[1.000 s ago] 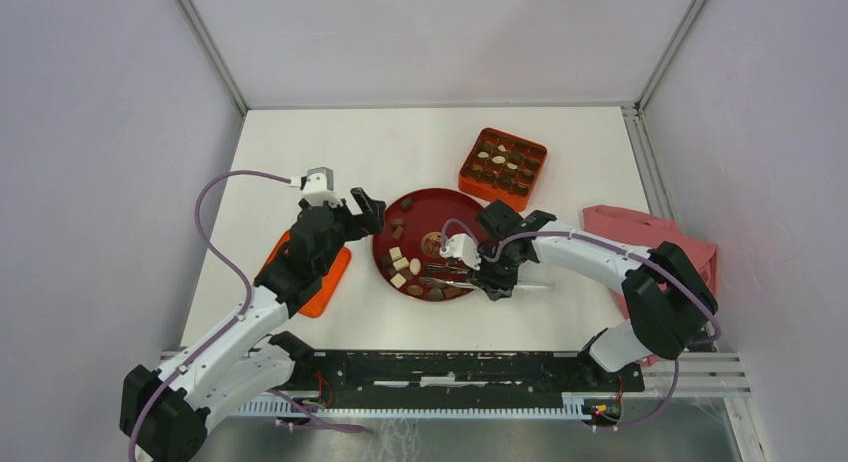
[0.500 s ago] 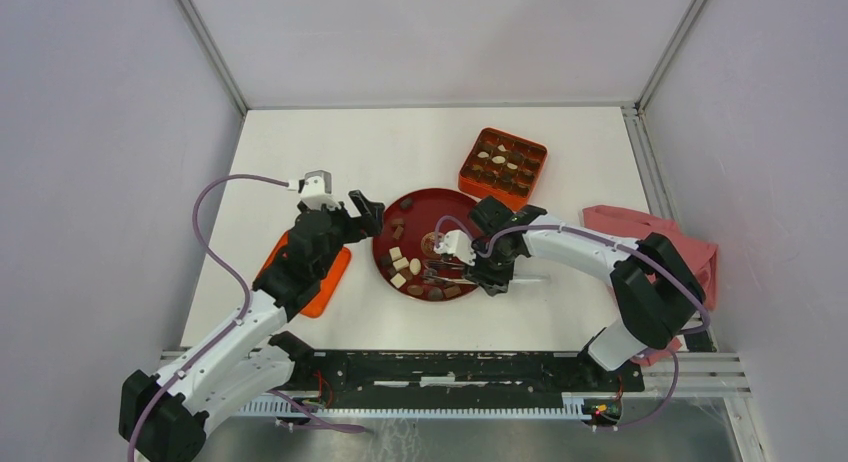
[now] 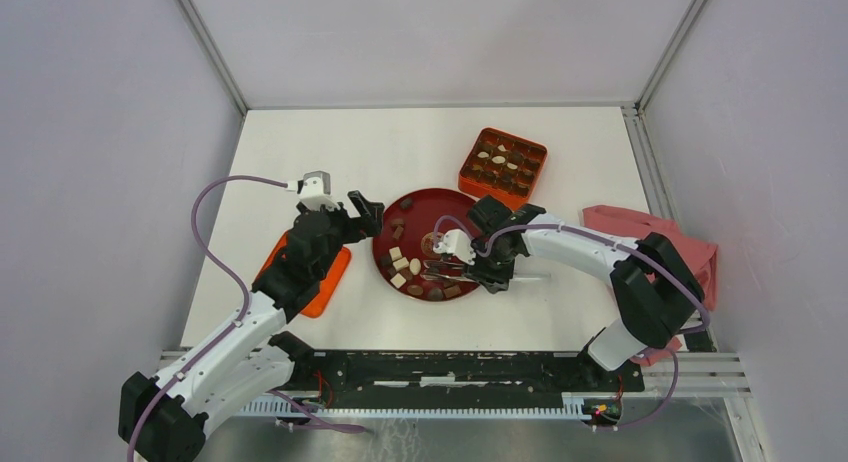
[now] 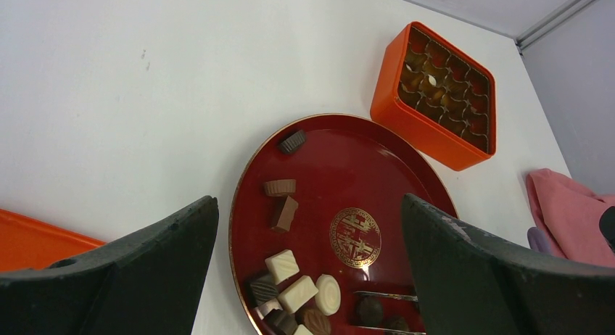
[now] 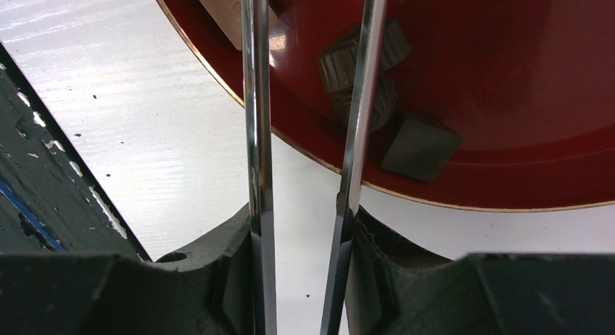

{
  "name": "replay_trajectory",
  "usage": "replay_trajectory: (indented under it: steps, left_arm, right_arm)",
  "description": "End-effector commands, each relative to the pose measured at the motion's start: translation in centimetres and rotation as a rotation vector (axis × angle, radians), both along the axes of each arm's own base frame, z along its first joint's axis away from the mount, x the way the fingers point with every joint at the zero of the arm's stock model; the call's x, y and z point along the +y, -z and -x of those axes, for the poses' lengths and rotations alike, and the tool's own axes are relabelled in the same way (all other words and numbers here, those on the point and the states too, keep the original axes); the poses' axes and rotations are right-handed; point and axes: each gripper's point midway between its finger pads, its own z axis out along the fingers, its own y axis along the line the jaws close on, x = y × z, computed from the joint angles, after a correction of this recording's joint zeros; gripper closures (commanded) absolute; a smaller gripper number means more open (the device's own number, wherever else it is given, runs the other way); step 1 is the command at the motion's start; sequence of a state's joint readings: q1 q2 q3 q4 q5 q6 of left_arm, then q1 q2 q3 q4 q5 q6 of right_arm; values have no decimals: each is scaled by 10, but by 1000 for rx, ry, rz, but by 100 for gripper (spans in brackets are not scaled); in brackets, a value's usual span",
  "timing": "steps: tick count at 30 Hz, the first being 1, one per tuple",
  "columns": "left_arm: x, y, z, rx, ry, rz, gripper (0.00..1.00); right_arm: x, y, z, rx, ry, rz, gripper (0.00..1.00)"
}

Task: Pack the chocolate
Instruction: Pick up the fake chocolate from the plate.

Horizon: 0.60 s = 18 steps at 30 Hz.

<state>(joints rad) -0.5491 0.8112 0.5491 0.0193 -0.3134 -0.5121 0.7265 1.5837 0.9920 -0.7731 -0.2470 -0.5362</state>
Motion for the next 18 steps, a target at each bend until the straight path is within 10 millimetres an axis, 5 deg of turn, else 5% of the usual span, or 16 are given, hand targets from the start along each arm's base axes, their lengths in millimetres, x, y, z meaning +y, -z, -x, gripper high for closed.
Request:
replay_trajectory:
  steps: [1, 9, 18]
  left_arm:
    - [0, -12, -3, -37, -19, 52, 1]
    - [0, -12, -3, -39, -16, 52, 1]
    - [0, -12, -3, -41, -15, 54, 1]
  right_arm:
    - [3, -12, -5, -49, 16, -24, 74]
    - [9, -22, -10, -66, 23, -74, 100]
    - [7, -32, -7, -39, 27, -182, 100]
